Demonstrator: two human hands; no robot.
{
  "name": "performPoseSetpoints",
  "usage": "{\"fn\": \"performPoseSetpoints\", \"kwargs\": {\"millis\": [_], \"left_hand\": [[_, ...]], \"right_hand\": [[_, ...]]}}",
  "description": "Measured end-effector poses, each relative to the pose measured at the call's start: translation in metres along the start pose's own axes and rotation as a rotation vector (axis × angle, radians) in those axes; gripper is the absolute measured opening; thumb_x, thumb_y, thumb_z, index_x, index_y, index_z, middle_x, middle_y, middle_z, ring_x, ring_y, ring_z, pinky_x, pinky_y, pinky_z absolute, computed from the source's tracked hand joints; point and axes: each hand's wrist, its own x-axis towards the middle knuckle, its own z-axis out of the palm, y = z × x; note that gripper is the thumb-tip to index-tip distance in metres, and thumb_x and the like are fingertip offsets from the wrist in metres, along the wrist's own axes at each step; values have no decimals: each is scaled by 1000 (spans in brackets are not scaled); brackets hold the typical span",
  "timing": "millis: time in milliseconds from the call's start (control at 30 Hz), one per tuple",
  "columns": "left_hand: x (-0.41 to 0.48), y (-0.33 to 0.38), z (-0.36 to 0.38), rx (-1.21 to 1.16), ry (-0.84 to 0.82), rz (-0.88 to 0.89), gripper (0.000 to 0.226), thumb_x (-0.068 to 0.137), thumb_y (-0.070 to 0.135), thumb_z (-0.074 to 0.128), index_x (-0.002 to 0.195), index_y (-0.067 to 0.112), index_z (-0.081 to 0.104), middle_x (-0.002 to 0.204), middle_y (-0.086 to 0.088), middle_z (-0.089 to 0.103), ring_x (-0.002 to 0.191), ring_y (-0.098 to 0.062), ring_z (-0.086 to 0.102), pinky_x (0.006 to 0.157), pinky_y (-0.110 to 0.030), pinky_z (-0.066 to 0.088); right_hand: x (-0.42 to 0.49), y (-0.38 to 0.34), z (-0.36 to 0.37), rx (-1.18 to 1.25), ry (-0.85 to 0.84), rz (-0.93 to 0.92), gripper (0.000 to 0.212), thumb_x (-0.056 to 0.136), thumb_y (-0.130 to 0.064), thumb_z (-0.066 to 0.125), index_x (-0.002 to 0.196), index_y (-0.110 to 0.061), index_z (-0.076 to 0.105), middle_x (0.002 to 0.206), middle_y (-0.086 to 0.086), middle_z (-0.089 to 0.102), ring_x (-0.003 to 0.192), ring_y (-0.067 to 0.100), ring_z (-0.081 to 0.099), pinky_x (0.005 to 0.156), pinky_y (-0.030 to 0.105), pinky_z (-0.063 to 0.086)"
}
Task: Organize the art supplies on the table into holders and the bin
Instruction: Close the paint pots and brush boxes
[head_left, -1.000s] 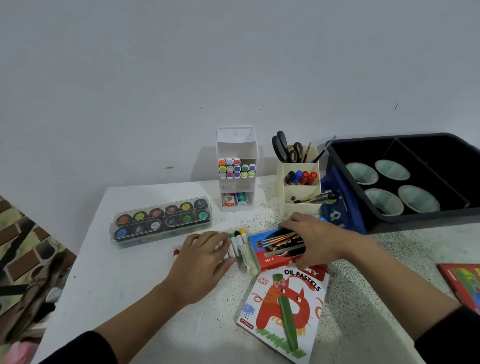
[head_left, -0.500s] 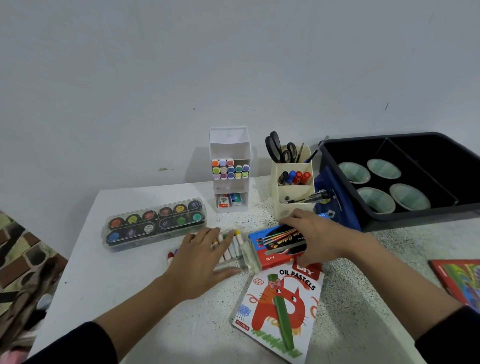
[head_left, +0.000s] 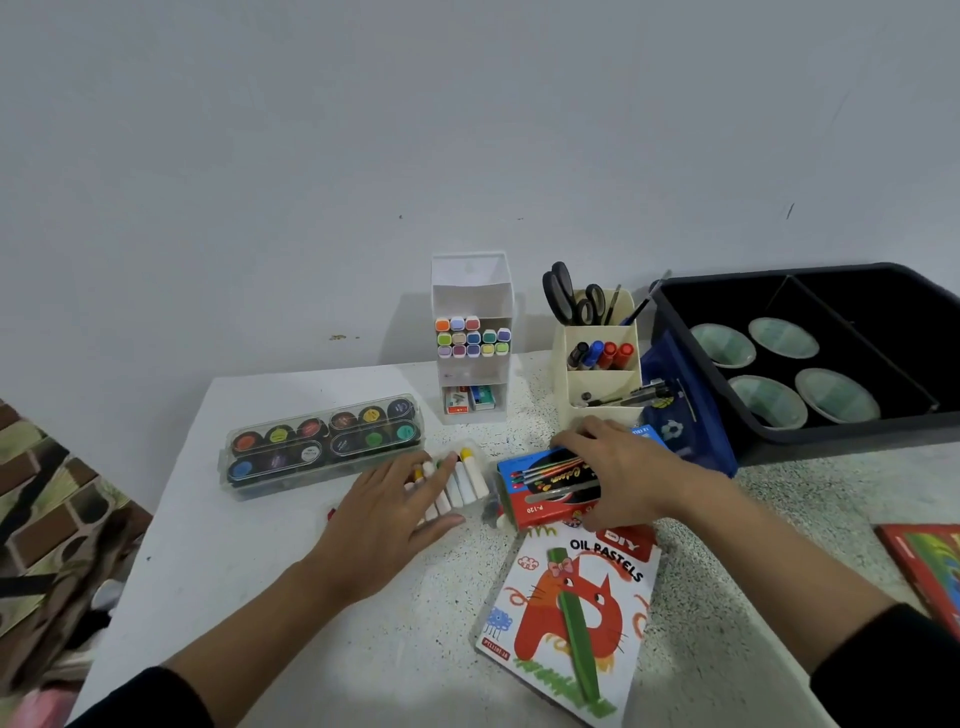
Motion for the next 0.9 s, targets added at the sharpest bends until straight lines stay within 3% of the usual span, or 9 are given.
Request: {"fn": "performPoseSetpoints", "kwargs": {"millis": [200, 533, 767, 900], "left_hand": [[-10, -2, -11, -15, 50, -28, 72, 99, 68, 23, 153, 23, 37, 131, -4, 55, 112, -19, 59, 87, -30, 54], [-22, -8, -15, -6, 26, -1, 70, 99, 68, 24, 149, 23, 45, 129, -2, 56, 107, -16, 62, 83, -28, 55], [-33, -17, -19, -45, -20, -14, 70, 99, 70, 22, 152, 27, 37, 130, 3, 50, 108, -12, 57, 81, -23, 54], [-38, -19, -24, -32, -75, -15, 69, 99, 70, 21, 149, 27, 42, 130, 7, 52, 111, -8, 52, 80, -18, 52]], "right_hand": [[12, -14, 2, 10, -2, -19, 89, 70, -54, 75, 143, -34, 30, 126, -2, 42, 120, 20, 43, 98, 45, 48], [23, -23, -1, 109, -6, -65, 82, 69, -46, 80, 136, -34, 35, 119, -6, 45, 110, 15, 47, 90, 33, 47], [32, -37, -3, 123, -19, -82, 88, 67, -43, 82, 139, -34, 33, 123, -6, 45, 111, 16, 50, 93, 39, 50], [37, -42, 0, 87, -3, -89, 88, 67, -46, 82, 140, -34, 35, 120, -5, 46, 111, 17, 51, 92, 39, 51]]}}
